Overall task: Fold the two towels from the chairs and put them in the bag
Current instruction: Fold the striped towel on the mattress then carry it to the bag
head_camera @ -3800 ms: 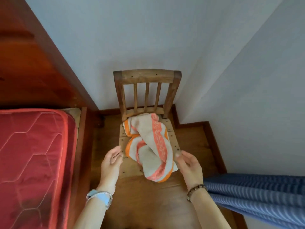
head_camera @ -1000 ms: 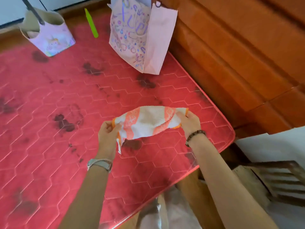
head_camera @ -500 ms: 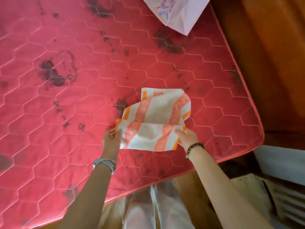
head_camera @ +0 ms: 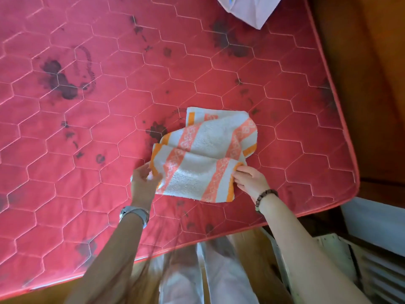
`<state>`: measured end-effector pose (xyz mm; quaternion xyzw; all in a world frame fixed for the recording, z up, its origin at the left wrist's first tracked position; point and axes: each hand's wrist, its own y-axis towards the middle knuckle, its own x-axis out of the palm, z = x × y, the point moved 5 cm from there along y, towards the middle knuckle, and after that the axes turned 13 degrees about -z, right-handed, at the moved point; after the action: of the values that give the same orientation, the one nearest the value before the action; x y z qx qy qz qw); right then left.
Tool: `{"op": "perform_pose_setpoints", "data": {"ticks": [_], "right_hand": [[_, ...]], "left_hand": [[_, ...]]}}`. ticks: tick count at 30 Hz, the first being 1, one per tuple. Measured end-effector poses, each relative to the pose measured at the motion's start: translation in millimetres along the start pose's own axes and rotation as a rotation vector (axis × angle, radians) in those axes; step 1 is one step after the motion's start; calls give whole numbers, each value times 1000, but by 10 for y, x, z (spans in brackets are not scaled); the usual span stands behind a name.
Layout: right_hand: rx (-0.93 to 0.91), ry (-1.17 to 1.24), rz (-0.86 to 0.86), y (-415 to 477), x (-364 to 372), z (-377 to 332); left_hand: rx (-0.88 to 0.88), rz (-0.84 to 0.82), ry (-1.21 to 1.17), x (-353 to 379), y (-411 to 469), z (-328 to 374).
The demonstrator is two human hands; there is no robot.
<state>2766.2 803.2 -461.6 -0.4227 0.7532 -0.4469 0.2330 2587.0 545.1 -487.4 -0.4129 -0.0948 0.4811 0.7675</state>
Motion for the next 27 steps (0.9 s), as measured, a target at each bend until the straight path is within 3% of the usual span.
{"op": "perform_pose_setpoints", "data": {"ticks": [5, 8, 11, 21, 27], "right_hand": [[86, -337, -143, 62, 140, 296], [53, -490, -90, 107, 145, 439], [-35, -583, -10, 48, 138, 393], [-335, -162, 254, 15, -62, -408], [-202, 11, 47, 392, -24, -305]], "left_hand": [[-6, 17, 297, -75, -9, -354], [5, 83, 460, -155, -17, -578], [44, 142, 422, -232, -87, -551], [184, 268, -21, -469, 34, 124], [145, 106, 43, -343, 401, 48]]}}
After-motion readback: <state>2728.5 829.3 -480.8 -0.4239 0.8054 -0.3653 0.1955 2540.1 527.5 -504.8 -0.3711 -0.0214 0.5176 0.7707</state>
